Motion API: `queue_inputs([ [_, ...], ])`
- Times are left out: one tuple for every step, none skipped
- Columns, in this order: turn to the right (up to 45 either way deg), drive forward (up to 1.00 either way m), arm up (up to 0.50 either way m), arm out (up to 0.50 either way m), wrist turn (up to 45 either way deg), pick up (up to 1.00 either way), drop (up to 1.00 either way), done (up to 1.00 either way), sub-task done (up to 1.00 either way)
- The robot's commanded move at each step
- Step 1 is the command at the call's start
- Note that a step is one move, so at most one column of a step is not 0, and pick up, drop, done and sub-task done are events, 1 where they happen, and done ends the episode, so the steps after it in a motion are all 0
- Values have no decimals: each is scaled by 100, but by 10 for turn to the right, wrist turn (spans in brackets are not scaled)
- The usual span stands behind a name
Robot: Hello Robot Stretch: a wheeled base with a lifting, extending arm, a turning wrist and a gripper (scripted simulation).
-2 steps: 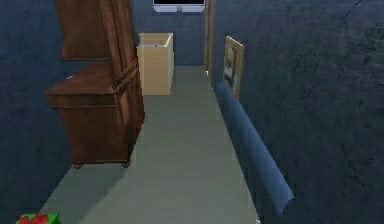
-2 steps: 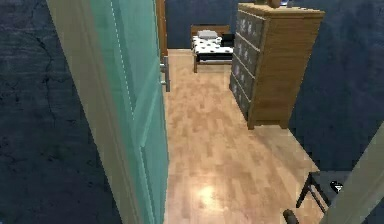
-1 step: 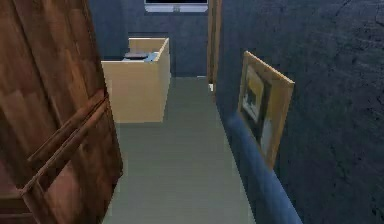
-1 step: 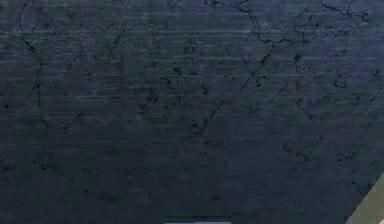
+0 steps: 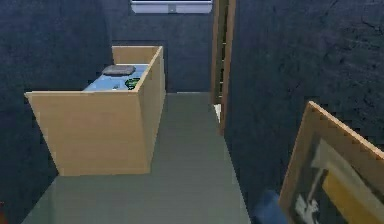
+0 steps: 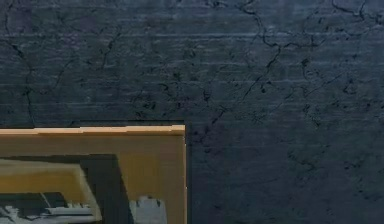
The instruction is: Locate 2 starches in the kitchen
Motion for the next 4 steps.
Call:
queue_inputs([
  [30,0,0,0,0,0,0,0,0],
  [0,100,0,0,0,0,0,0,0],
  [0,100,0,0,0,0,0,0,0],
  [0,20,0,0,0,0,0,0,0],
])
